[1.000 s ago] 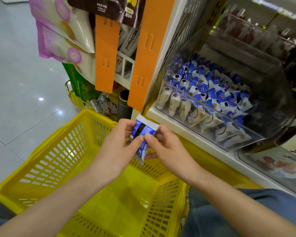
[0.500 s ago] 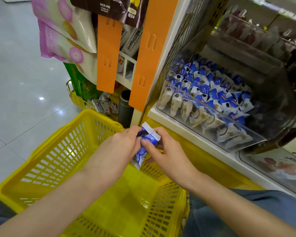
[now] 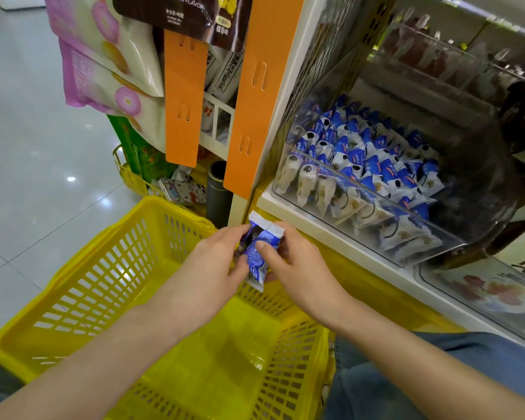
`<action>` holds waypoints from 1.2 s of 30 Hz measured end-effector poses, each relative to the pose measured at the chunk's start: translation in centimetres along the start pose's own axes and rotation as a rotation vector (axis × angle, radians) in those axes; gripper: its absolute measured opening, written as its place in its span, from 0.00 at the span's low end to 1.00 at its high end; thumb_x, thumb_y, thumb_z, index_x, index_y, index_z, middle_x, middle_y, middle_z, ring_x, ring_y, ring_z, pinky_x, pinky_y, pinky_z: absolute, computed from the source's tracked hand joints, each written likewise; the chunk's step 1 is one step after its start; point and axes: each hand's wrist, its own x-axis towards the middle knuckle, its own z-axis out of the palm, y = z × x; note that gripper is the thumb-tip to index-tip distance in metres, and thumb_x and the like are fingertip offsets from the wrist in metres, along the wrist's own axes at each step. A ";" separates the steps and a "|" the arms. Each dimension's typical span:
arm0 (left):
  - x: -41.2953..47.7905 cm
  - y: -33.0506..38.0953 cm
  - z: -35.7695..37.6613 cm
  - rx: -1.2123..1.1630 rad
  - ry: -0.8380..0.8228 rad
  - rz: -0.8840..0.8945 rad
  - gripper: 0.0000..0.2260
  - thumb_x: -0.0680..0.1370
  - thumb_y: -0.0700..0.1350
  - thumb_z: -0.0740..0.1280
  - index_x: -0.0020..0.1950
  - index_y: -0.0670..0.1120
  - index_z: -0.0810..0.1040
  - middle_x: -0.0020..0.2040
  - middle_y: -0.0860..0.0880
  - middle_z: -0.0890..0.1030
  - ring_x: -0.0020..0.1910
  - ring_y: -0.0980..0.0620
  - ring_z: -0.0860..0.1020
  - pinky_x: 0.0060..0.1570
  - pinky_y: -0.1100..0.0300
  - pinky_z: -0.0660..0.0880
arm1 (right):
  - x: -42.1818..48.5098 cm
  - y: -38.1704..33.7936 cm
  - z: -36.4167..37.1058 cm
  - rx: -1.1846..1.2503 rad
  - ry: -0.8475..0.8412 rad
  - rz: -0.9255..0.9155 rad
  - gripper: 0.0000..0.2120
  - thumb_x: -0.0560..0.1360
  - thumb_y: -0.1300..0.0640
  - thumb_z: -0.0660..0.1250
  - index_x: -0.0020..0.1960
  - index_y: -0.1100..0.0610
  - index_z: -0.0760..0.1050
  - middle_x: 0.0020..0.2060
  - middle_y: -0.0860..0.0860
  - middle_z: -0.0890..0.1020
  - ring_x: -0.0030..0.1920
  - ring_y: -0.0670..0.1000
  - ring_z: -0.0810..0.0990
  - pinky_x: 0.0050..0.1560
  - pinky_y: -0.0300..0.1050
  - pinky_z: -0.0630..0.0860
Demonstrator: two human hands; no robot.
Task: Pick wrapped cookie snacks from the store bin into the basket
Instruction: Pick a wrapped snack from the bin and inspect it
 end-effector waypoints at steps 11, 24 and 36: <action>1.6 1.0 -1.0 -0.767 -0.070 -0.321 0.22 0.79 0.32 0.53 0.44 0.55 0.79 0.40 0.53 0.84 0.40 0.58 0.82 0.36 0.62 0.79 | 0.2 -1.5 -1.8 0.279 -0.091 0.032 0.22 0.78 0.57 0.61 0.70 0.52 0.62 0.60 0.51 0.76 0.60 0.50 0.76 0.61 0.47 0.73; 2.4 3.0 0.0 -0.720 -0.120 -0.235 0.11 0.74 0.38 0.69 0.55 0.48 0.76 0.50 0.50 0.83 0.49 0.56 0.80 0.50 0.63 0.76 | 0.8 -1.8 -4.6 0.227 0.233 -0.007 0.07 0.76 0.57 0.65 0.40 0.56 0.75 0.33 0.53 0.80 0.31 0.44 0.77 0.28 0.38 0.75; 4.6 6.0 1.2 -0.890 -0.187 -0.189 0.13 0.77 0.36 0.63 0.62 0.44 0.73 0.51 0.55 0.80 0.45 0.68 0.79 0.46 0.75 0.72 | 2.4 -1.2 -16.2 -0.525 0.406 0.026 0.04 0.77 0.55 0.64 0.49 0.49 0.76 0.42 0.41 0.79 0.41 0.35 0.76 0.42 0.25 0.69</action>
